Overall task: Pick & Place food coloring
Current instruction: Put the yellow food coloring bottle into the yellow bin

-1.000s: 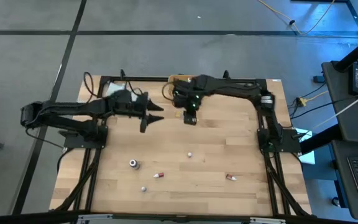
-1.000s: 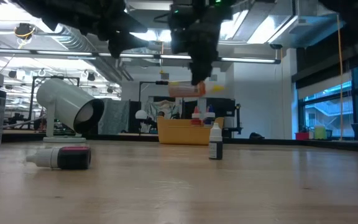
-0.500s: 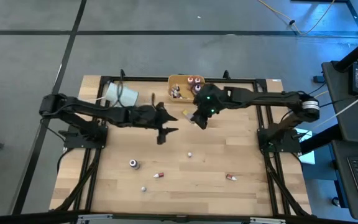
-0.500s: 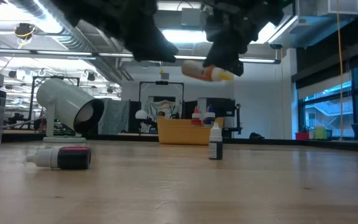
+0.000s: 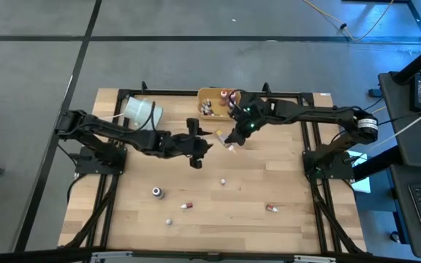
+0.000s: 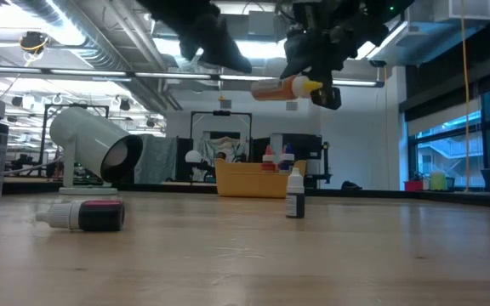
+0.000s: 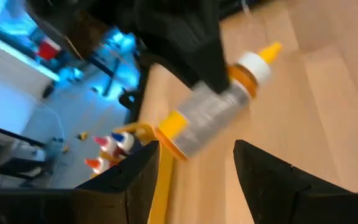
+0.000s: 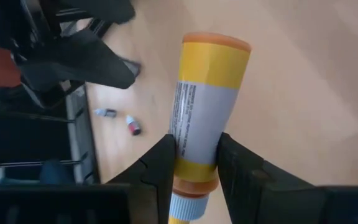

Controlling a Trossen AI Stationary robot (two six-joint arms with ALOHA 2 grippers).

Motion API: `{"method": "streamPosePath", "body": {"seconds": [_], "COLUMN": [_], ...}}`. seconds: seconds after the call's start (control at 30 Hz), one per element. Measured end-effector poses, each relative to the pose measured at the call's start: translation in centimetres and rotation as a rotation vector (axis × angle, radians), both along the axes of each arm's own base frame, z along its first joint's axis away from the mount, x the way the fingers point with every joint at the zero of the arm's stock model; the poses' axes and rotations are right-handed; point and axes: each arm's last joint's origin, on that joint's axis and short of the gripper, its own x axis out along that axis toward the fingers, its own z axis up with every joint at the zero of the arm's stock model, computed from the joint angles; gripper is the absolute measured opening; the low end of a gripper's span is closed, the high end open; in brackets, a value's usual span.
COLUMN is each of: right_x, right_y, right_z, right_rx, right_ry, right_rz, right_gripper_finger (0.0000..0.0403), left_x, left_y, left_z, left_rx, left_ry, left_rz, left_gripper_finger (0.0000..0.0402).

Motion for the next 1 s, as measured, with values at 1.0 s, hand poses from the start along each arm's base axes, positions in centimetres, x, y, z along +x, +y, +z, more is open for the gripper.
{"method": "streamPosePath", "body": {"seconds": [1.0], "right_x": [1.1], "right_y": [-0.1], "right_z": [0.9], "right_rx": [0.167], "right_ry": [-0.102], "right_rz": [-0.031], "right_gripper_finger": [0.0112], "left_x": [0.1], "left_y": [-0.2], "left_z": [0.1], "left_rx": [0.325], "left_ry": [0.142], "left_rz": [-0.023], "left_gripper_finger": [0.0203]}}
